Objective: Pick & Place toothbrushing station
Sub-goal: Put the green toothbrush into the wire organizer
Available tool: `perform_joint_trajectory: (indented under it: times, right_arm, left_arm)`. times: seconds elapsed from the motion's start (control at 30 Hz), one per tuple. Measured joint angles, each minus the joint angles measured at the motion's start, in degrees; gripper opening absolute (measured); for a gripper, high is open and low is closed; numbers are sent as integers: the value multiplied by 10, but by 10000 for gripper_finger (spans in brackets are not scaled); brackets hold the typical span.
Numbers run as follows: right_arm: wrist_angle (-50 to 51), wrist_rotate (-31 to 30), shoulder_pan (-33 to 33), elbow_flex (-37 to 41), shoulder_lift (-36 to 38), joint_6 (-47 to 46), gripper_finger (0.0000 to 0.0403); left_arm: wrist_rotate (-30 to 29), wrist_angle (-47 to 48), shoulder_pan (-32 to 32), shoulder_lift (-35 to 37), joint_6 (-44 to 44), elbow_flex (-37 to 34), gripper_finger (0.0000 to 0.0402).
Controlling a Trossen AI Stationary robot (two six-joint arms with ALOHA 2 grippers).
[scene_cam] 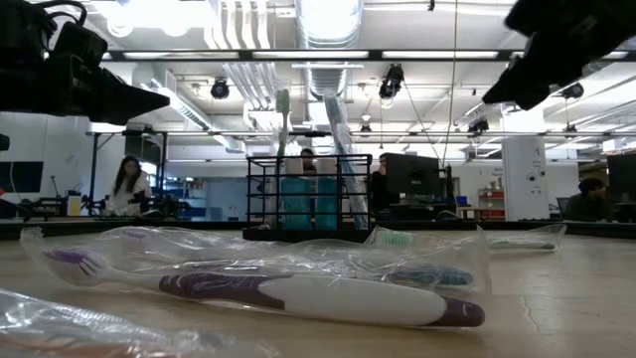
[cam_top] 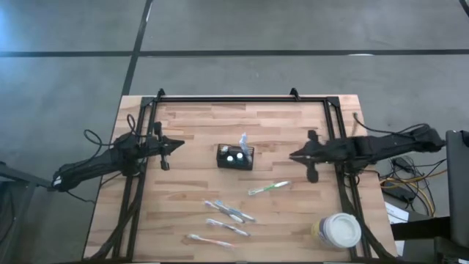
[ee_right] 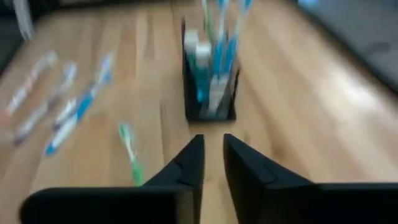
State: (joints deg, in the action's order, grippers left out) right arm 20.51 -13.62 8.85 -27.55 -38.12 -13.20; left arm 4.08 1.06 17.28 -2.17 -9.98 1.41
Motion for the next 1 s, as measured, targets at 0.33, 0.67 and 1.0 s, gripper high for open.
perform_joint_trajectory:
  times: [0.33, 0.67, 1.0]
  right_arm:
    - [74, 97, 0, -161, -302, -2, 166]
    - [93, 128, 4, -208, -501, 28, 191]
    - [82, 147, 26, -220, -566, 42, 179]
  left_arm:
    - [0, 0, 0, 0, 7, 0, 8]
    - [0, 0, 0, 0, 8, 0, 11]
    - [0, 1, 0, 0, 8, 0, 12]
